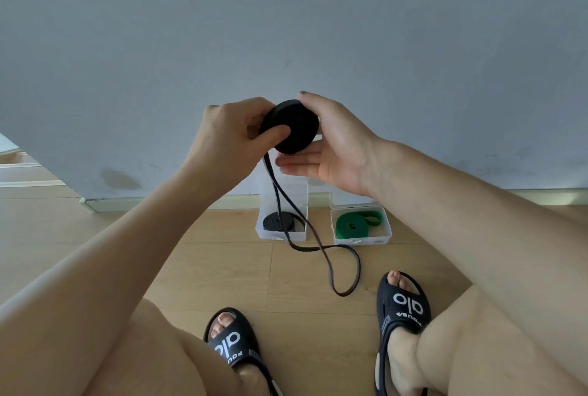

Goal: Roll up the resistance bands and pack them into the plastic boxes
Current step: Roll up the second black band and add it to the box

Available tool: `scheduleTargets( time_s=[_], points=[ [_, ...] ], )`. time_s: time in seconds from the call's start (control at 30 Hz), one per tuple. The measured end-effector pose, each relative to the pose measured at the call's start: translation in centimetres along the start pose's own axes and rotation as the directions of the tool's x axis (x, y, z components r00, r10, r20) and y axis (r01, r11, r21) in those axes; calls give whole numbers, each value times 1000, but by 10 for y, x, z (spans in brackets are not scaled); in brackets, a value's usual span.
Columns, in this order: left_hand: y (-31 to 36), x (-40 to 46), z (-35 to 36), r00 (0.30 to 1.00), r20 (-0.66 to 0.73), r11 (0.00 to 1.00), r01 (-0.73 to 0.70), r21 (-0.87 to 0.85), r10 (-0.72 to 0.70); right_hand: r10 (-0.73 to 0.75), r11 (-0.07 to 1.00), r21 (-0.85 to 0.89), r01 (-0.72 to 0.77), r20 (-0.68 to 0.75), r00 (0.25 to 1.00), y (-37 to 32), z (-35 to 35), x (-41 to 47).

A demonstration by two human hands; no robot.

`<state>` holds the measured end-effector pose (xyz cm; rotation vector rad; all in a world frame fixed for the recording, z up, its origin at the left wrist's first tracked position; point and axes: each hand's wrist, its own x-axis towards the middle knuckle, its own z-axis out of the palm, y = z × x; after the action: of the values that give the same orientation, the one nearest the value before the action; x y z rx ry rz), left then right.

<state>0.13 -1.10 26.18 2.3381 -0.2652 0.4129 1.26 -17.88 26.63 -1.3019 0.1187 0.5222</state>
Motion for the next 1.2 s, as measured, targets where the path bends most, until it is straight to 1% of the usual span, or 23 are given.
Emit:
scheduleTargets(
  time_s=[0.07,0.13,0.3,0.4,0.53,0.63,0.73,0.8,1.03,1.1,1.13,1.2],
  points=[
    [1,-1,1,1000,9,1000,-18,26,18,-38,993,-112,37,-7,999,0,0,0],
    [3,-1,2,1000,-1,1000,0,20,0,-62,989,-133,60,-11,998,1,1,2],
    [5,-2,-1,996,-33,989,73,-126,-78,-15,997,76,15,1,1000,0,1,-2],
    [6,-2,-2,997,-39,991,56,-122,-62,-26,998,53,26,-4,1000,-1,-2,-1],
    [5,-2,-1,996,5,981,93,-170,-94,-42,998,41,43,-22,999,0,-1,2],
    [4,-2,1,992,24,977,124,-175,-121,-16,995,99,18,-21,1000,1,-1,3],
    [4,-1,1,992,-7,975,121,-185,-124,11,986,166,-7,-22,1000,2,0,3],
    [3,-1,1,993,-14,976,111,-187,-116,22,983,182,-17,-24,999,3,0,3],
    [0,-2,3,996,22,992,93,-85,-92,25,981,192,-20,-21,999,3,1,3],
    [-1,-1,0,997,9,995,77,-58,-77,12,985,169,-10,-6,1000,2,1,3],
    [-1,-1,-1,998,2,997,66,-36,-66,-7,993,119,7,-3,1000,2,1,3],
    [-1,0,-1,999,-13,999,41,25,-40,-58,996,-64,58,-10,998,3,3,4]
  ],
)
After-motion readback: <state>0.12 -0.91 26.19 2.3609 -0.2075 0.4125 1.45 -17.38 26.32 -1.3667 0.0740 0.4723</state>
